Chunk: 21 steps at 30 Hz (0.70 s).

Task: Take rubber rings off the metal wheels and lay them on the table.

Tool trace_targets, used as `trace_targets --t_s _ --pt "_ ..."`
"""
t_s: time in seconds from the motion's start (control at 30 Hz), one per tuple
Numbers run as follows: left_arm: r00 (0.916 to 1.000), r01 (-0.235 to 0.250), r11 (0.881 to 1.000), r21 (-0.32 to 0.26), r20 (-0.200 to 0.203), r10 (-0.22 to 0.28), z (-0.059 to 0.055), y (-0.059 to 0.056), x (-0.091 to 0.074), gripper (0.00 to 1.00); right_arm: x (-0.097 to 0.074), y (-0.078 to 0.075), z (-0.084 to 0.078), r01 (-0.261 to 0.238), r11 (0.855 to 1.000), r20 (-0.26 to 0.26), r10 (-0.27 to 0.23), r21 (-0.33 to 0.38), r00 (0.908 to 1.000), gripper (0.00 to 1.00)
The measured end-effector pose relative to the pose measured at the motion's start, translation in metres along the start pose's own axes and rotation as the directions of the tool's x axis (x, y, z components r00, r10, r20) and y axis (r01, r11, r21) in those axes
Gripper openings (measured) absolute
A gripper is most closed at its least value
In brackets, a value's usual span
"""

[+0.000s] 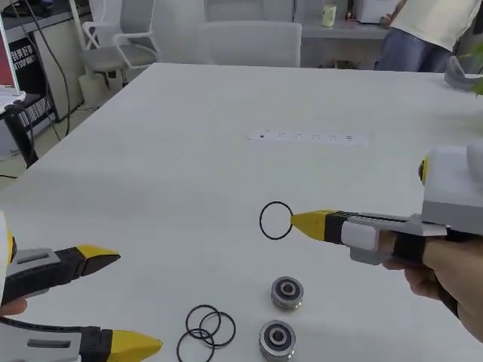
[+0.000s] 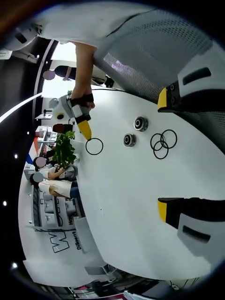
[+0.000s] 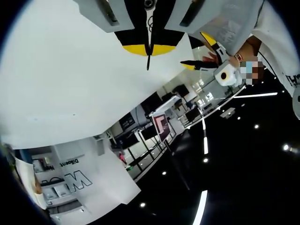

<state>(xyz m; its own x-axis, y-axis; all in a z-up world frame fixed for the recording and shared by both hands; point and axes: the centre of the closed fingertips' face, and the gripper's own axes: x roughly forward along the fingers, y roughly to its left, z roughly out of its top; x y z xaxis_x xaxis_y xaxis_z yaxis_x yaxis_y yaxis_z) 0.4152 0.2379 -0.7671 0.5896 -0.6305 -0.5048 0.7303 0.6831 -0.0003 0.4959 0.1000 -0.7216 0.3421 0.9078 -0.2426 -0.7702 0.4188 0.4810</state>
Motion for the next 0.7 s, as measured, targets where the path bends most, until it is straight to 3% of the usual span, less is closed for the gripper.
trace_targets --t_s 0.23,0.7 --pt "0.9999 0.0 1.0 -0.021 0.013 0.0 0.0 0.001 0.0 0.71 0.003 0.008 0.0 -0.024 1.0 0.0 0.024 0.003 0.9997 0.0" --pt "0.9995 0.013 1.0 -0.021 0.028 -0.012 0.001 -0.002 0.002 0.74 0.019 0.03 -0.017 -0.083 0.996 -0.078 0.081 -0.023 0.9936 0.0"
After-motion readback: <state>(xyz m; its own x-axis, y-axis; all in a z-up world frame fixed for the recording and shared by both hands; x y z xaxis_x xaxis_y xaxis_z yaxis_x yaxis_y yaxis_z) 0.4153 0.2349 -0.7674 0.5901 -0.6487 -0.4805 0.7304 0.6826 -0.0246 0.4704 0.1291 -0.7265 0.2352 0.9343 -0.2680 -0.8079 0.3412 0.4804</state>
